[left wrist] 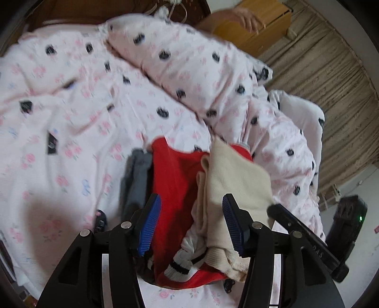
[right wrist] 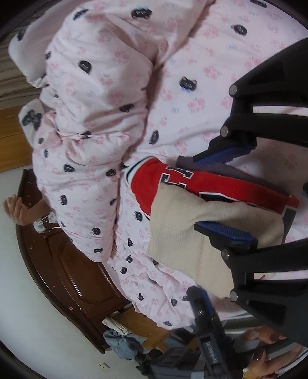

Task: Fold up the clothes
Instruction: 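Carry the folded sweater with both grippers onto the red jersey stack, then open both grippers and release the sweater onto the stack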

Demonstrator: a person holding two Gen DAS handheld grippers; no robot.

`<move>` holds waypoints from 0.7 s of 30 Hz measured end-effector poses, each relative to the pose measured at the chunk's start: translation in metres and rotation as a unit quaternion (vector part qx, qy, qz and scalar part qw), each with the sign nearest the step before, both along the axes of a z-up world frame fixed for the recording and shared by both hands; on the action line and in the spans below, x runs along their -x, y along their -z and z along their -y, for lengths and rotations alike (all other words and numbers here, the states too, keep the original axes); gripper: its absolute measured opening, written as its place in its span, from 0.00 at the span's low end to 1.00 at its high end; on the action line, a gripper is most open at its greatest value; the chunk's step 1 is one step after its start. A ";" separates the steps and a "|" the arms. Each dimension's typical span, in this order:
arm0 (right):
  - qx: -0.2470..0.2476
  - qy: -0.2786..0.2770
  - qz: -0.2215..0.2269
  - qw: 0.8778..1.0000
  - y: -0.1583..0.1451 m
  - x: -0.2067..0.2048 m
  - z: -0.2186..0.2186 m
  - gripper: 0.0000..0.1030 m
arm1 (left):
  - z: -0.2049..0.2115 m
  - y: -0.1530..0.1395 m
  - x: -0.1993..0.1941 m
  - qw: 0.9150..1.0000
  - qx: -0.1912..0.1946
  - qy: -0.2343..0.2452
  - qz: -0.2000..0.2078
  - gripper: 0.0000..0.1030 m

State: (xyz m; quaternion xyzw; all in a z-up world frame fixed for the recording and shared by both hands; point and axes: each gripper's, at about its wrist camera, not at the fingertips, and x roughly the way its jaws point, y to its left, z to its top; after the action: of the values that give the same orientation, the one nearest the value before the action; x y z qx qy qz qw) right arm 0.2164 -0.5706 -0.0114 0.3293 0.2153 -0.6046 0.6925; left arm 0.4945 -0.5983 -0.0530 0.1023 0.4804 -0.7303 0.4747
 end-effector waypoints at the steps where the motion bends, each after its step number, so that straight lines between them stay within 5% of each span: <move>1: 0.005 0.000 -0.003 1.000 -0.002 -0.001 -0.004 0.48 | -0.002 -0.003 0.001 1.000 0.004 0.000 0.009 0.47; 7: 0.006 -0.015 0.009 1.000 -0.002 -0.004 -0.026 0.49 | -0.019 -0.011 0.022 0.995 0.017 0.013 0.096 0.47; 10: 0.005 -0.012 0.012 1.000 0.002 -0.005 -0.039 0.65 | -0.032 -0.016 0.031 0.990 0.030 0.011 0.140 0.48; 14: -0.002 -0.005 0.012 1.000 0.006 -0.007 -0.058 0.72 | -0.052 -0.028 0.043 0.979 0.050 0.014 0.197 0.57; 21: -0.015 0.009 0.003 1.000 0.005 -0.011 -0.087 0.81 | -0.084 -0.041 0.057 0.955 0.070 0.018 0.287 0.57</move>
State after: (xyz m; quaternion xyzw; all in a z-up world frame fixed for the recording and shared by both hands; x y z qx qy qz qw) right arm 0.2276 -0.4835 -0.0167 0.3432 0.2192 -0.6067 0.6828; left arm 0.4371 -0.5141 -0.0115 0.2825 0.2696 -0.7108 0.5851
